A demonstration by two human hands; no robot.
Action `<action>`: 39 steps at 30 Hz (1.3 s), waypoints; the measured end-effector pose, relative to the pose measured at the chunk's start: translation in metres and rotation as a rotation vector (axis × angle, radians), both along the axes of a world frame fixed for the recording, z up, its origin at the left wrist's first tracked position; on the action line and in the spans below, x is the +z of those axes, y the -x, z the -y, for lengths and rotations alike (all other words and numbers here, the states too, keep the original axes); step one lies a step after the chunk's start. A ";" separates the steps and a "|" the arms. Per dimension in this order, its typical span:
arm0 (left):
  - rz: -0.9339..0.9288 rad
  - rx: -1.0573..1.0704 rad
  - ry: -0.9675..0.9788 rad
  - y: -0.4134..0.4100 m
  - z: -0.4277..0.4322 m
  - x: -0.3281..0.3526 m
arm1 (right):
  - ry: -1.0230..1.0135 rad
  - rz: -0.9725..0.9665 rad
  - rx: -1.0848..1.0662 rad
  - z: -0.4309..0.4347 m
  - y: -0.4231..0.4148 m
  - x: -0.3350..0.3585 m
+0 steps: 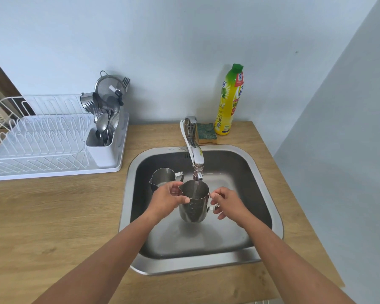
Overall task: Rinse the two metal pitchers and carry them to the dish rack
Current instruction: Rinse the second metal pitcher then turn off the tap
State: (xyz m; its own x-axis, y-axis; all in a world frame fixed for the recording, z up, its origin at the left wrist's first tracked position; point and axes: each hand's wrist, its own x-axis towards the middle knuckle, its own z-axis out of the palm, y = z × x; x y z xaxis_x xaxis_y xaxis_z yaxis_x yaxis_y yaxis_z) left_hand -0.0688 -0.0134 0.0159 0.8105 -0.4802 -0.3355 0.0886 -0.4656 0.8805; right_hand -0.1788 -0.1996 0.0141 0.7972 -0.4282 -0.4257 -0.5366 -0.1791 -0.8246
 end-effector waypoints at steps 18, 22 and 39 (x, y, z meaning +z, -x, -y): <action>-0.044 0.006 0.032 -0.001 -0.001 -0.010 | 0.031 -0.013 -0.030 0.000 0.003 -0.002; -0.065 0.013 0.043 -0.002 -0.002 -0.009 | 0.034 -0.001 -0.087 -0.002 0.002 -0.002; -0.299 0.126 0.097 0.003 -0.003 -0.014 | 0.084 -0.124 -0.100 -0.003 -0.007 0.003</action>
State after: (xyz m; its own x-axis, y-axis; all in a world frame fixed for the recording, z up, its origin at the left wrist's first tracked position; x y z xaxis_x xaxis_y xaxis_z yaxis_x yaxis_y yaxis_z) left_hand -0.0713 -0.0106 0.0022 0.7384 -0.4236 -0.5247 0.4010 -0.3497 0.8467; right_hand -0.1715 -0.1968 0.0175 0.6920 -0.5409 -0.4780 -0.6522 -0.1849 -0.7351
